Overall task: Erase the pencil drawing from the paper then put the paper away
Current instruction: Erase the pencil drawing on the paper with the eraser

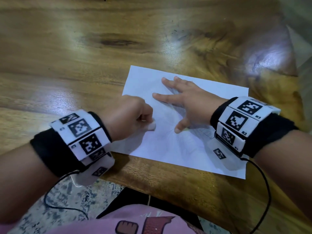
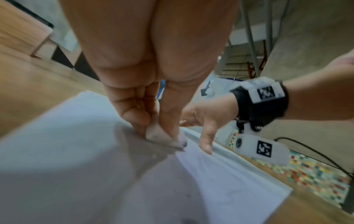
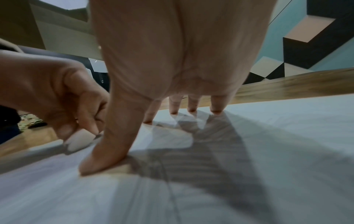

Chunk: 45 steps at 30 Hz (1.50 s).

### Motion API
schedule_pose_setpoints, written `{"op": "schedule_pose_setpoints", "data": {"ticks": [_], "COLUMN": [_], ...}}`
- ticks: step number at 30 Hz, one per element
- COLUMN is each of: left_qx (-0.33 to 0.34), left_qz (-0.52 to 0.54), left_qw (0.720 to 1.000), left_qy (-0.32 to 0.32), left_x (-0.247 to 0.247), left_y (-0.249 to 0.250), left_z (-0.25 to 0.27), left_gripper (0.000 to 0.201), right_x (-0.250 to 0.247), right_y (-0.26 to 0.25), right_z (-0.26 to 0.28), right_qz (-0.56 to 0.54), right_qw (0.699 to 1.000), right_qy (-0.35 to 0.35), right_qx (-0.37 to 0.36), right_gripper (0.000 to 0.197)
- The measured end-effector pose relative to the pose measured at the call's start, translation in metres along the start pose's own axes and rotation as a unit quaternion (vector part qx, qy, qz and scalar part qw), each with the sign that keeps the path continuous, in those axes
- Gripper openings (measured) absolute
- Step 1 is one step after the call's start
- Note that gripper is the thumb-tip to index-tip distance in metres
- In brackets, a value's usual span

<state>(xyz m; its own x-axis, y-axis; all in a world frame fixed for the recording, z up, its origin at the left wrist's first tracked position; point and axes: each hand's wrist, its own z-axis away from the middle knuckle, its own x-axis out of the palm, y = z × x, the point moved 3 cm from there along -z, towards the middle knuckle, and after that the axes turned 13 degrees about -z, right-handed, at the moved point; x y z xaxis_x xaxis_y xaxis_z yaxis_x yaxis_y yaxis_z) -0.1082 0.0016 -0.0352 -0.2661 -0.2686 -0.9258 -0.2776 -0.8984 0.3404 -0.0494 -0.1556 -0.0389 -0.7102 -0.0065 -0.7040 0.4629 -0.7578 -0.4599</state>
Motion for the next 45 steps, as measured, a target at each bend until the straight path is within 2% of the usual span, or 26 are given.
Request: {"op": "schedule_pose_setpoints", "data": {"ticks": [2, 4, 7, 11, 13, 17, 18, 21, 23, 24, 26, 28, 29, 32, 34, 36, 38, 40, 42, 45], "left_qx": [0.021, 0.036, 0.019, 0.009, 0.018, 0.061, 0.054, 0.005, 0.006, 0.024, 0.063, 0.076, 0.070, 0.034, 0.022, 0.049, 0.078, 0.070, 0.045, 0.024], "left_qz": [0.015, 0.030, 0.057, 0.025, 0.018, 0.031, 0.035, 0.029, 0.031, 0.030, 0.035, 0.048, 0.058, 0.056, 0.051, 0.040, 0.036, 0.055, 0.067, 0.027], "left_qw": [1.000, 0.997, 0.992, 1.000, 1.000, 0.987, 0.988, 0.999, 0.999, 0.999, 0.995, 0.987, 0.987, 0.997, 0.998, 0.998, 0.993, 0.988, 0.993, 0.999], "left_qy": [-0.011, -0.068, -0.113, -0.014, -0.003, -0.144, -0.142, -0.030, -0.001, -0.007, -0.067, -0.135, -0.134, -0.040, -0.002, -0.016, -0.079, -0.123, -0.091, -0.024], "left_x": [0.006, 0.012, 0.010, 0.003, 0.007, 0.018, 0.017, 0.006, 0.007, 0.010, 0.019, 0.024, 0.024, 0.013, 0.011, 0.014, 0.021, 0.023, 0.017, 0.011], "left_y": [0.001, -0.003, -0.009, 0.004, 0.009, 0.006, 0.006, 0.006, 0.009, 0.010, 0.012, 0.014, 0.013, 0.010, 0.011, 0.014, 0.018, 0.017, 0.014, 0.012], "left_z": [0.010, 0.035, 0.046, 0.010, 0.009, 0.036, 0.034, 0.005, -0.004, -0.001, 0.017, 0.035, 0.037, 0.013, 0.000, 0.005, 0.024, 0.034, 0.024, 0.004], "left_gripper": [0.026, 0.021, 0.016, 0.018, 0.019, 0.010, 0.011, 0.015, 0.018, 0.021, 0.022, 0.009, 0.008, 0.021, 0.024, 0.026, 0.022, 0.014, 0.018, 0.018], "right_x": [0.000, -0.001, -0.001, 0.000, 0.000, 0.000, 0.000, -0.001, -0.001, -0.002, -0.002, -0.002, -0.001, 0.000, 0.000, -0.001, -0.001, -0.001, -0.002, -0.001], "right_y": [0.001, 0.001, 0.000, -0.001, -0.001, 0.000, -0.001, -0.001, -0.001, -0.001, 0.000, 0.000, 0.000, 0.000, -0.001, -0.001, -0.001, -0.002, -0.002, -0.002], "right_z": [-0.001, -0.001, -0.001, -0.001, -0.001, -0.001, -0.001, 0.000, 0.000, 0.000, 0.000, 0.000, -0.001, -0.001, 0.000, -0.001, 0.000, 0.000, 0.001, 0.000], "right_qz": [-0.003, 0.000, 0.006, 0.012, 0.011, 0.002, 0.002, 0.003, -0.001, -0.004, -0.008, -0.010, -0.010, 0.000, 0.000, 0.001, 0.004, 0.004, 0.007, 0.010], "right_qw": [1.000, 1.000, 1.000, 1.000, 1.000, 1.000, 1.000, 1.000, 1.000, 1.000, 1.000, 1.000, 1.000, 1.000, 1.000, 1.000, 1.000, 1.000, 1.000, 1.000], "right_qy": [0.000, -0.003, -0.003, -0.004, -0.005, -0.005, -0.004, -0.003, -0.004, -0.003, -0.003, -0.003, -0.003, -0.003, -0.002, 0.000, -0.003, -0.007, -0.008, -0.008], "right_qx": [-0.004, -0.006, -0.005, -0.003, -0.003, -0.005, -0.004, -0.003, -0.002, -0.002, -0.002, -0.002, -0.002, -0.002, -0.002, -0.004, -0.004, -0.001, 0.000, 0.002], "right_gripper": [0.103, 0.103, 0.103, 0.103, 0.103, 0.104, 0.104, 0.103, 0.103, 0.103, 0.104, 0.104, 0.104, 0.104, 0.104, 0.104, 0.104, 0.104, 0.103, 0.103]}}
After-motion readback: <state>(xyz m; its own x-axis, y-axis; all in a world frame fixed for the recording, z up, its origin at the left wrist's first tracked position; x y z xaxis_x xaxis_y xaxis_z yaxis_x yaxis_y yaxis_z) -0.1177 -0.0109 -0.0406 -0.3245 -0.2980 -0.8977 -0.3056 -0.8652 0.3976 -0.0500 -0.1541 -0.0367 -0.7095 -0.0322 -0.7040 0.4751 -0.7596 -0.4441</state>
